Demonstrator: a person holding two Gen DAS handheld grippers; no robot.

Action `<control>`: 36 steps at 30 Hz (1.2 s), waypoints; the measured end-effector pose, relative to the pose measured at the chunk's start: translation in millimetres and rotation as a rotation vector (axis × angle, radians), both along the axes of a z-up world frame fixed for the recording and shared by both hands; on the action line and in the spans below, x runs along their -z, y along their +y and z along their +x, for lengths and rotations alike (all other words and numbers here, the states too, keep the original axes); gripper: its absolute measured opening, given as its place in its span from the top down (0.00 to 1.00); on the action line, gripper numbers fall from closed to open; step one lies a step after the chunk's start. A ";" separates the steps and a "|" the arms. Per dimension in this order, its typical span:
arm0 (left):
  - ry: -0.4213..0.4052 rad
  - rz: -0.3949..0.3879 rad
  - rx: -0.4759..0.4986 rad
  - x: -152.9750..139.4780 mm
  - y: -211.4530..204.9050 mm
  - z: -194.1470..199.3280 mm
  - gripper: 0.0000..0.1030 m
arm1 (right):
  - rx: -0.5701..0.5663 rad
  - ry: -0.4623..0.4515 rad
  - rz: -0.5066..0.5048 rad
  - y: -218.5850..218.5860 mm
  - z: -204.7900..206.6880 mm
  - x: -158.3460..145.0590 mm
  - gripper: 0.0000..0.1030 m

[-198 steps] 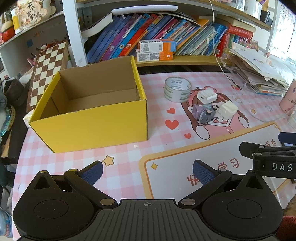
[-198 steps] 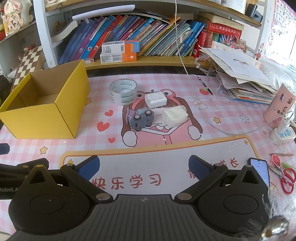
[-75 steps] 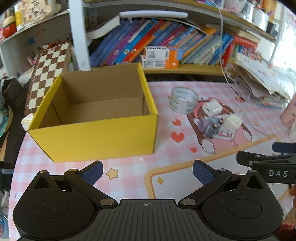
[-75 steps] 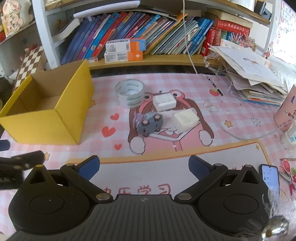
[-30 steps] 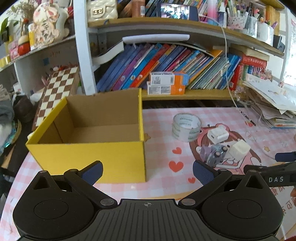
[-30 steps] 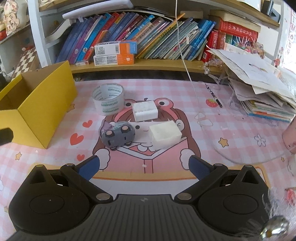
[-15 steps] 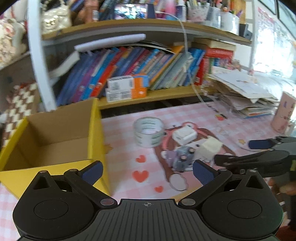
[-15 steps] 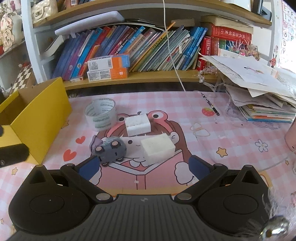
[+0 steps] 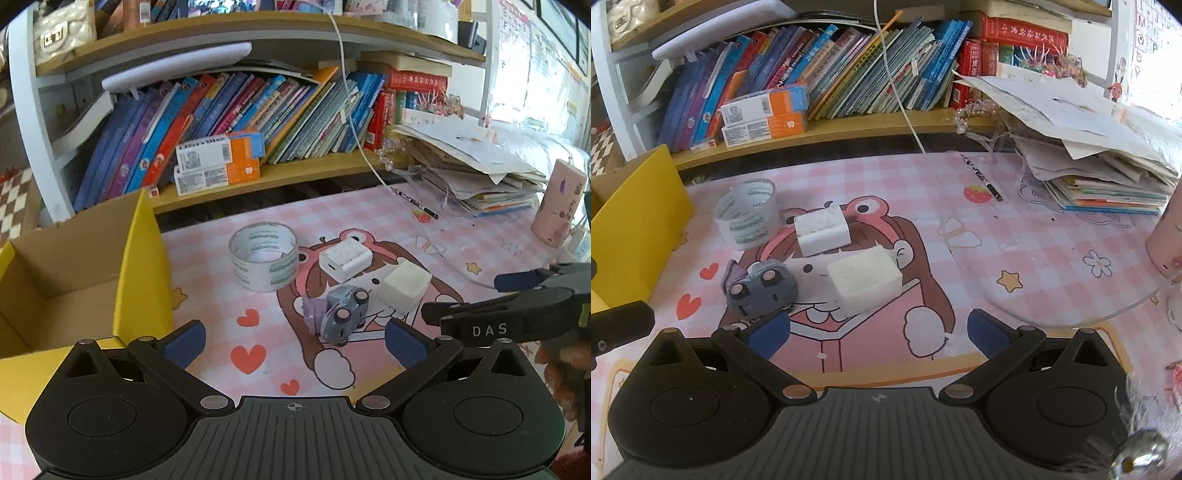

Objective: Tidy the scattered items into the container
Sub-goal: 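Move the left tool toward the toy car while the right tool approaches the foam cube, then close the left tool on the toy car while the right tool grasps the foam cube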

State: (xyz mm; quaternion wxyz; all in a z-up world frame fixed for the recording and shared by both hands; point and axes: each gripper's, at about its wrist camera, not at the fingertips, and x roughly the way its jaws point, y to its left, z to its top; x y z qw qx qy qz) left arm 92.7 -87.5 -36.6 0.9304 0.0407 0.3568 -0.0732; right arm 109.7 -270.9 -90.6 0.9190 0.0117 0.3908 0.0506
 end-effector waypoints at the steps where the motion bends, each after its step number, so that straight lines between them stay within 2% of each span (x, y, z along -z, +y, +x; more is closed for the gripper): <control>1: 0.009 0.004 -0.003 1.4 -0.6 2.2 0.00 | -0.006 -0.001 0.001 -0.2 1.3 0.5 0.00; 5: 0.013 0.031 0.013 9.0 -1.8 7.8 0.00 | -0.032 -0.006 -0.007 0.4 6.6 2.4 0.00; 12: 0.051 0.026 0.008 17.9 -1.5 17.2 0.01 | -0.050 -0.021 -0.013 -0.9 15.7 4.9 0.02; 15: 0.068 0.030 0.010 22.9 -3.6 21.5 0.09 | -0.070 -0.018 -0.002 -1.7 19.8 6.9 0.02; 17: 0.080 0.032 0.015 26.3 -6.2 25.1 0.11 | -0.083 -0.017 0.006 -2.3 22.6 8.2 0.06; 18: 0.081 0.032 0.022 27.6 -7.5 26.5 0.12 | -0.093 -0.011 0.001 -1.6 24.1 9.0 0.11; 23: 0.092 0.024 0.056 34.0 -13.6 35.8 0.13 | -0.129 0.016 -0.033 2.8 32.3 13.7 0.26; 25: 0.101 0.018 0.068 36.7 -15.7 40.7 0.20 | -0.135 0.030 -0.038 3.6 36.4 15.6 0.30; 28: 0.116 0.014 0.084 41.3 -19.3 48.9 0.31 | -0.146 0.035 -0.047 4.1 42.3 18.5 0.31; 36: 0.136 0.003 0.123 52.6 -28.2 66.3 0.33 | -0.156 0.055 -0.052 4.1 56.0 26.1 0.32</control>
